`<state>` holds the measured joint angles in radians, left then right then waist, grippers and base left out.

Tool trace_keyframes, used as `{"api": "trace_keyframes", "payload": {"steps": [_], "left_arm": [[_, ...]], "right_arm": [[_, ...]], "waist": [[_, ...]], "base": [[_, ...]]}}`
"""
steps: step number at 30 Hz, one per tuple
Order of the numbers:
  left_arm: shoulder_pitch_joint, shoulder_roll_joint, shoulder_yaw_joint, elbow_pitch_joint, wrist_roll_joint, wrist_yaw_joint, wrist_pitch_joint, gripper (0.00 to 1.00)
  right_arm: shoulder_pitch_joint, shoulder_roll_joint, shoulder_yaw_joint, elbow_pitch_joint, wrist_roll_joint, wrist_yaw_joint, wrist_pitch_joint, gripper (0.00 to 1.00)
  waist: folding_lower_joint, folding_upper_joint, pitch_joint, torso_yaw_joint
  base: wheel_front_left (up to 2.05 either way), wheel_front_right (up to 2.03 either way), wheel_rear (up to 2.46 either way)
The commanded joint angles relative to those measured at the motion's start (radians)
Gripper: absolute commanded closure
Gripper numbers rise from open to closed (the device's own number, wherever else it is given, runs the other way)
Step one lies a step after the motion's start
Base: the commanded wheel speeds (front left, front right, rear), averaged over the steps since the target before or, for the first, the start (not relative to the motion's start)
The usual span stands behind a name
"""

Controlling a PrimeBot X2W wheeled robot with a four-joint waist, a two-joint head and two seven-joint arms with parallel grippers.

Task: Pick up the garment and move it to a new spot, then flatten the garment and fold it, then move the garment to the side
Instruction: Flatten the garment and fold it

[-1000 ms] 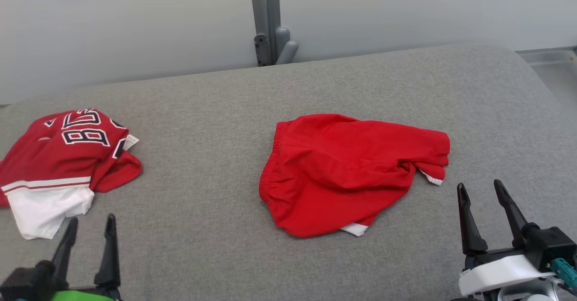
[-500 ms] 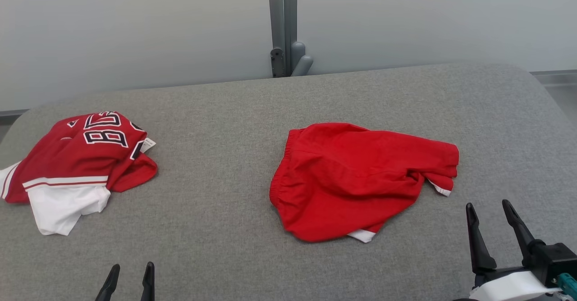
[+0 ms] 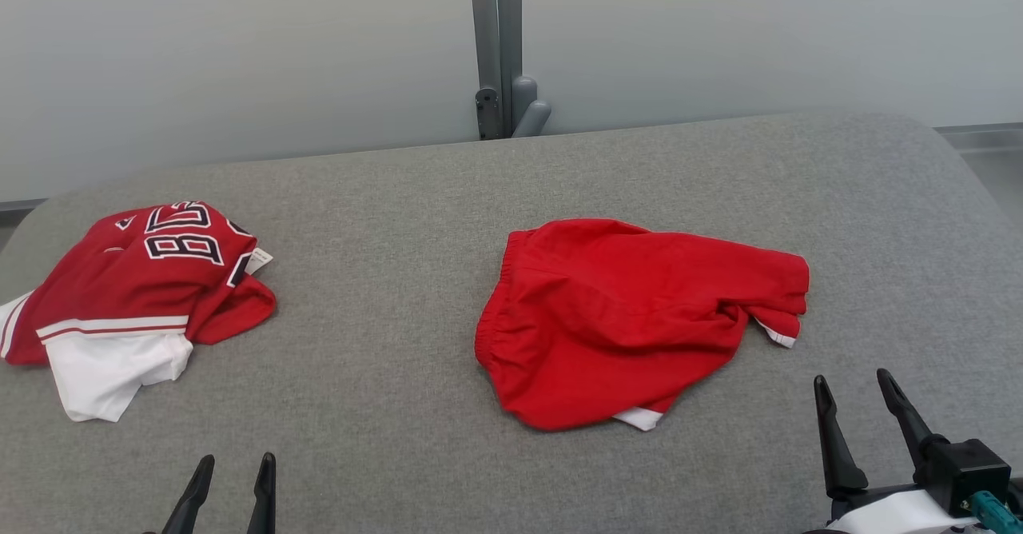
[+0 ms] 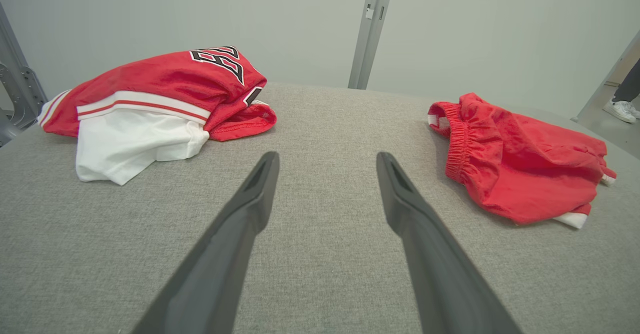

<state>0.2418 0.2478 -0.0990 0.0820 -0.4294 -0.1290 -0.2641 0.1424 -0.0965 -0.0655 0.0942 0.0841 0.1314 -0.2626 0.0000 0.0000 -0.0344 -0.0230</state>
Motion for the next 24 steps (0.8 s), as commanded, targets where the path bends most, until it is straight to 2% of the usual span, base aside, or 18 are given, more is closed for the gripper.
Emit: {"api": "trace_keyframes", "payload": {"steps": [1, 6, 11, 19, 24], "left_arm": [[-0.012, 0.008, 0.003, 0.0, -0.005, -0.002, 0.0, 0.0], [-0.038, 0.007, -0.028, 0.006, -0.021, -0.002, -0.001, 0.0], [-0.137, 0.019, -0.136, 0.059, -0.046, -0.003, 0.0, 0.0], [-0.41, 0.035, -0.38, 0.287, -0.134, -0.003, 0.0, 0.0], [-0.515, 0.052, -0.453, 0.412, -0.201, -0.001, 0.0, 0.0]], "right_arm": [[-0.003, 0.004, 0.003, 0.005, -0.008, -0.001, -0.003, 0.0], [-0.023, 0.008, 0.019, 0.01, -0.004, -0.001, -0.003, 0.0], [-0.05, 0.003, 0.045, 0.007, 0.004, -0.001, -0.003, 0.0], [-0.086, 0.007, 0.065, 0.009, 0.014, -0.001, -0.003, 0.0], [-0.097, 0.013, 0.066, 0.012, 0.019, -0.001, -0.003, 0.0]], "waist": [[0.0, 0.0, -0.002, -0.002], [0.0, 0.0, 0.005, -0.015], [0.0, 0.0, 0.029, -0.053], [0.0, 0.0, 0.086, -0.156], [0.0, 0.0, 0.112, -0.212]], "base": [[0.0, 0.0, 0.0], [0.0, 0.0, 0.0], [0.0, 0.0, 0.0], [0.0, 0.0, 0.0], [0.0, 0.0, 0.0]]}}
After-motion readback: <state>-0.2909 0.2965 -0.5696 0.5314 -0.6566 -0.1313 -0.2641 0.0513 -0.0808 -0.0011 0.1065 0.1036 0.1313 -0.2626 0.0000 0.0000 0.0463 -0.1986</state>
